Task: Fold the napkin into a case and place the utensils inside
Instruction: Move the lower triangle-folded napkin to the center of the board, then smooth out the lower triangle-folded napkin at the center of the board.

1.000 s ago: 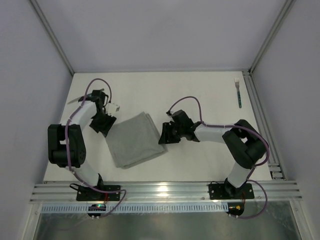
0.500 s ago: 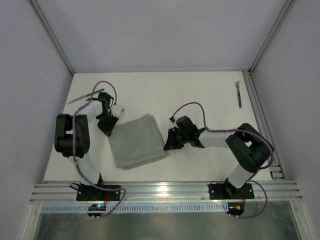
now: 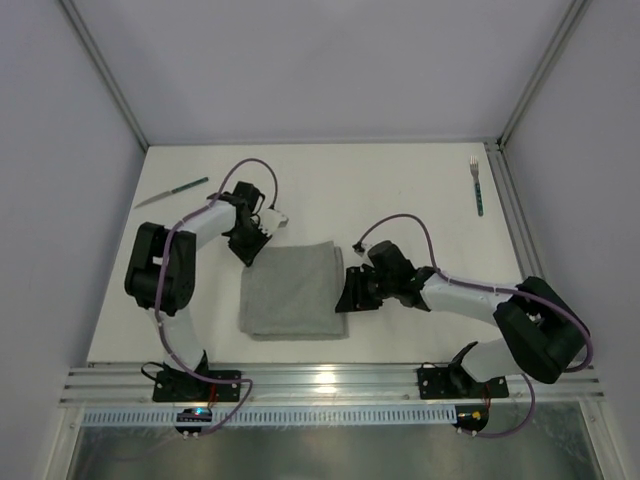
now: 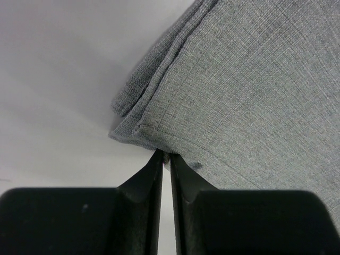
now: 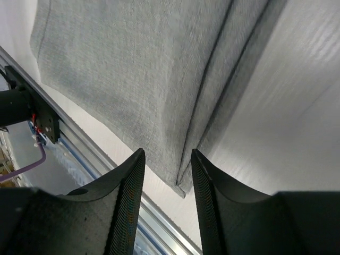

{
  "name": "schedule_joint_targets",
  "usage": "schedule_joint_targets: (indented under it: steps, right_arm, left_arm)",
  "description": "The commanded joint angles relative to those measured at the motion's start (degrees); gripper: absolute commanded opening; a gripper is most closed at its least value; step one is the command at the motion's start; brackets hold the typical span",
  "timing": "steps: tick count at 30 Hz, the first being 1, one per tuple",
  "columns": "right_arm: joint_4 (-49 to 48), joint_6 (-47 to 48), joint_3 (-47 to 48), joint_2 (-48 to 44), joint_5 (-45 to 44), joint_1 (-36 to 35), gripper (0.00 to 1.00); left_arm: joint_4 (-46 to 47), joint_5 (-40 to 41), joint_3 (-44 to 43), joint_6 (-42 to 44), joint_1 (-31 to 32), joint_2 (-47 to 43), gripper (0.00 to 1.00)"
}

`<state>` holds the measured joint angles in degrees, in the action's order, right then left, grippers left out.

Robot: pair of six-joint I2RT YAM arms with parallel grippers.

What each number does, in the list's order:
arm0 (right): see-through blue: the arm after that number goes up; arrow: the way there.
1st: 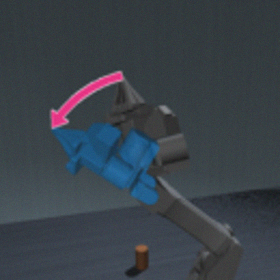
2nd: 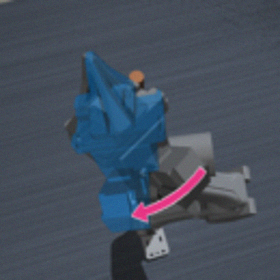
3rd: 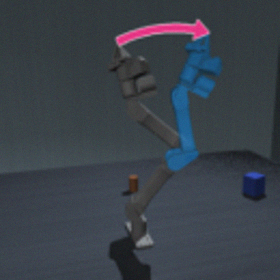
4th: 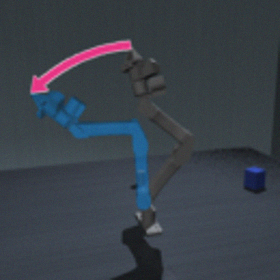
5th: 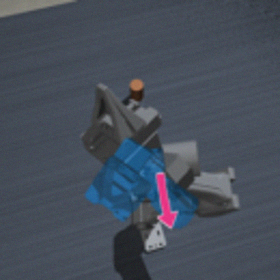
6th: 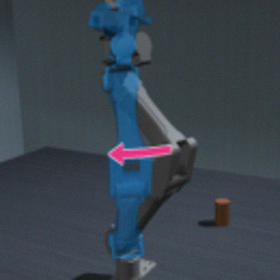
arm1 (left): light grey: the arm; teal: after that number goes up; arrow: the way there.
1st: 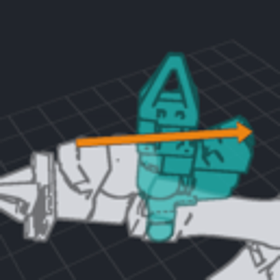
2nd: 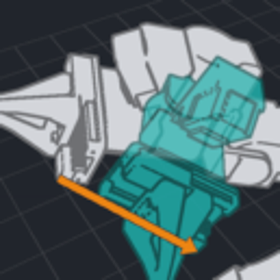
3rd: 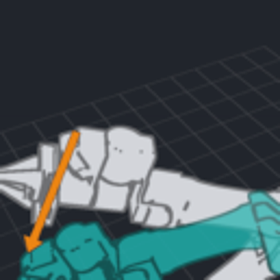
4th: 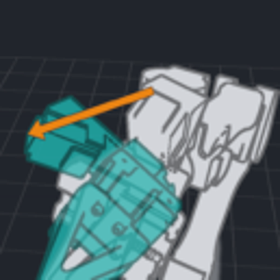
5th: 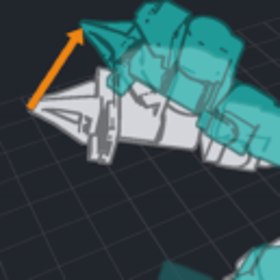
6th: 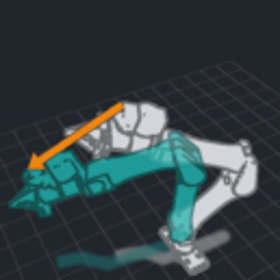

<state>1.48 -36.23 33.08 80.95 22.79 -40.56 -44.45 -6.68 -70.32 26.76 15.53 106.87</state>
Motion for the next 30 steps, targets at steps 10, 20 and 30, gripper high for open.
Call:
schedule_joint_targets:
  steps: [10,20,30]
  right_arm:
    - [5.0,7.2,12.9,6.1,-2.4,13.1,0.49]
    - [2.0,6.8,20.4,17.0,-5.6,13.5,0.49]
    - [-1.1,5.6,21.0,21.9,-4.9,13.5,0.45]
  left_arm:
    - [-1.7,-8.3,-6.5,-1.8,0.5,-3.9,0.36]
    - [-3.4,-8.7,-9.0,-8.5,-0.3,1.2,0.61]
    - [-1.1,-7.7,-8.9,-11.9,1.8,6.4,0.57]
